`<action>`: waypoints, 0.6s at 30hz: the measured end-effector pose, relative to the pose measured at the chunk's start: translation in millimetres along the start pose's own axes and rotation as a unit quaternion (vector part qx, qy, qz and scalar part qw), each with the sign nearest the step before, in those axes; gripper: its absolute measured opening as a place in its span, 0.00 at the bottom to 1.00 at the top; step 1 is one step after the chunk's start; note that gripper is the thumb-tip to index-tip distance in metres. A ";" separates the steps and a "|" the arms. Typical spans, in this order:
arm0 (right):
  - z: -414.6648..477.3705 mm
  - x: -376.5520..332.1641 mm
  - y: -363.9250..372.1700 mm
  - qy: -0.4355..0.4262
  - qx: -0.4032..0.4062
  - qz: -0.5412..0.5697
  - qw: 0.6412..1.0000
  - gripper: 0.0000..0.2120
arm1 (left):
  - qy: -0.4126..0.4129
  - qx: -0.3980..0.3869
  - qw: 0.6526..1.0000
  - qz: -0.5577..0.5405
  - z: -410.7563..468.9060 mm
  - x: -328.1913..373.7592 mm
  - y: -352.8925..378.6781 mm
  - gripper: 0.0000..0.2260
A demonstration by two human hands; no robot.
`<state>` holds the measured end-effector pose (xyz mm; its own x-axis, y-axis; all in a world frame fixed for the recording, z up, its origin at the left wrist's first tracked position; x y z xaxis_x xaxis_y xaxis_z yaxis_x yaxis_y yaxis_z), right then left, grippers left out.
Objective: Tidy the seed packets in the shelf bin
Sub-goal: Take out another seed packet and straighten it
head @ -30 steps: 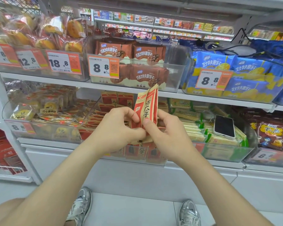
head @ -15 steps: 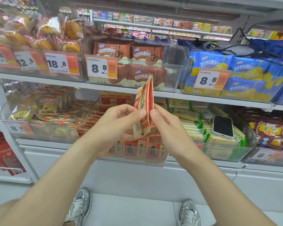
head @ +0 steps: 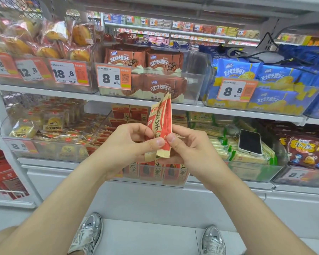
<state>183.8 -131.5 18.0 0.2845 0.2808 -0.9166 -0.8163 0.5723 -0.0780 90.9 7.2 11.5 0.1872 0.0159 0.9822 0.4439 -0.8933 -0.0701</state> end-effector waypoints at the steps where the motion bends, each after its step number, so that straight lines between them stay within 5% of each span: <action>1: -0.4 0.5 -0.6 0.005 0.004 -0.004 1.000 0.16 | -0.005 -0.001 1.000 0.003 -0.1 -0.7 0.5 0.24; 9: -4.1 0.7 1.9 -0.011 -0.047 -0.132 0.990 0.19 | 0.026 0.015 0.999 0.011 -3.0 0.8 17.2 0.18; 12: 0.2 -0.6 -8.7 0.021 0.046 -0.065 0.997 0.10 | 0.056 -0.001 0.996 0.069 -3.7 0.3 26.3 0.15; 14: 1.0 -1.1 -17.3 0.030 0.103 -0.045 0.993 0.15 | 0.073 -0.013 0.992 0.103 -6.6 1.9 33.7 0.16; 18: 2.1 0.0 -22.1 0.010 0.106 -0.067 0.992 0.11 | 0.056 -0.009 0.992 0.109 -7.0 -1.5 40.0 0.16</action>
<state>202.9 -142.6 20.6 0.3718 0.1780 -0.9111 -0.6467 0.7538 -0.1167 102.2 -31.6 8.4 0.1777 -0.2280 0.9573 0.3874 -0.8780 -0.2810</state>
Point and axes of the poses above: each hand's wrist, its own z-axis towards the middle knuckle, its own y-axis out of the palm, x = y × z, the point moved 7 cm from there along z, towards the middle knuckle, and after that the axes turned 12 degrees about -y, right-handed, at the moved point
